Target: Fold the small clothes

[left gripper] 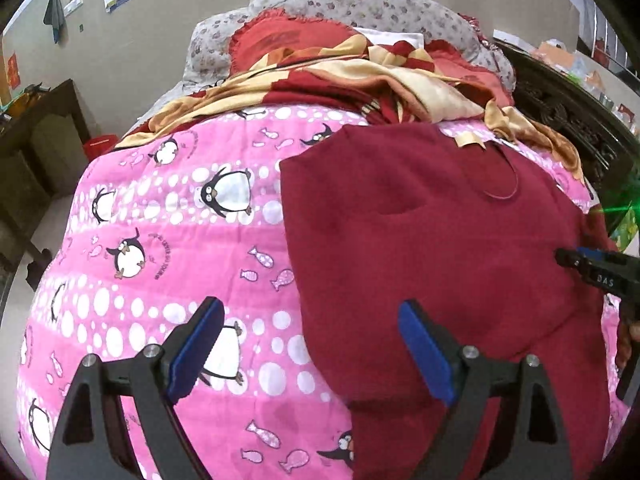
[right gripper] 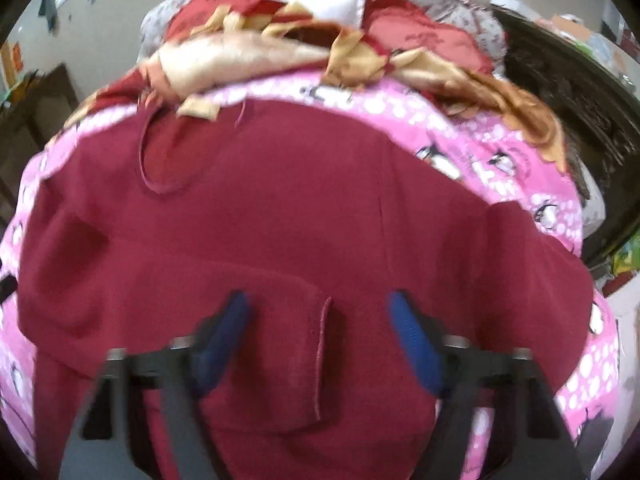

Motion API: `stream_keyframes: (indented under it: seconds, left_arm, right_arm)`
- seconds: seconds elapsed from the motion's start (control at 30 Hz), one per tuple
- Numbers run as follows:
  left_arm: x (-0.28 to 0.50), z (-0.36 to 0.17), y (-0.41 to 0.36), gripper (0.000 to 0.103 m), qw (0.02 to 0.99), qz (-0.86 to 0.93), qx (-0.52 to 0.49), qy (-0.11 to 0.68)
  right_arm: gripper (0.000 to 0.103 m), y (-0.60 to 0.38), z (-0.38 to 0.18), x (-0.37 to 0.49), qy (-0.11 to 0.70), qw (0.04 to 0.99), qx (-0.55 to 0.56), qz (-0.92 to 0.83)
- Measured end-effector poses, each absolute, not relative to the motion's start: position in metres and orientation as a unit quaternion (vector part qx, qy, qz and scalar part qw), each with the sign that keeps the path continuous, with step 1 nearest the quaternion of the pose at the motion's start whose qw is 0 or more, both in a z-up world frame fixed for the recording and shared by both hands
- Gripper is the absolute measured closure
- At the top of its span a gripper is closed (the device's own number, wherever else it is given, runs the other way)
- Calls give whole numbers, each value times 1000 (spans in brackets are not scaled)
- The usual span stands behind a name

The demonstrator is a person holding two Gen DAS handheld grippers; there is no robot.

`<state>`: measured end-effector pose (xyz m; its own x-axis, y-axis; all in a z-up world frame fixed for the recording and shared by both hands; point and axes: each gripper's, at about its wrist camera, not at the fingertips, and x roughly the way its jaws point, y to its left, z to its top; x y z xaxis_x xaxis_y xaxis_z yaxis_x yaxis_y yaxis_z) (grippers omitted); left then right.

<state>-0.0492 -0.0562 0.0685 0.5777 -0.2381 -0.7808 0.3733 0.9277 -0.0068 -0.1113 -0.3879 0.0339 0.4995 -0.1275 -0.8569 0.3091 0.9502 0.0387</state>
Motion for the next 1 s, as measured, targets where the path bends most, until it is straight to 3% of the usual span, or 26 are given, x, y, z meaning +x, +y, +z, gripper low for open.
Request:
stream_keyframes:
  seconds: [0.07,0.1,0.27,0.47,0.57,0.67,0.87,1.0]
  left_arm:
    - [-48,74,-59,11,890,-174,72,416]
    - [-48,78,-61,11,894,-172,70,408]
    - [-39,79,-84,11,898,-167,80,398]
    - [-22,52,-106,11,889,-145,115,418]
    - [-14,43,-101,11,888,-137,105,426]
    - [-4,34,-96,11,885,-129,88,439]
    - [1,33,-93,11,879,-123,73,454]
    - [-6,56,-78,11,893,-119,62,429]
  right_arm:
    - [96,-386,47,-118,464,872,87,-127]
    - [96,-386,55,-121,454,878,88,-123]
    - [96,-410,85,-131,392,897,99,-178]
    - [92,-440,50,-122,455,857,127,-206]
    - [81,-439,72,-149,407,876,143,-215]
    - [81,-421,77,-152,403,889,131,-172]
    - [81,-408,32,-114,453,873,97,-155]
    - [80,-415,49,-114,441,876,120,-156]
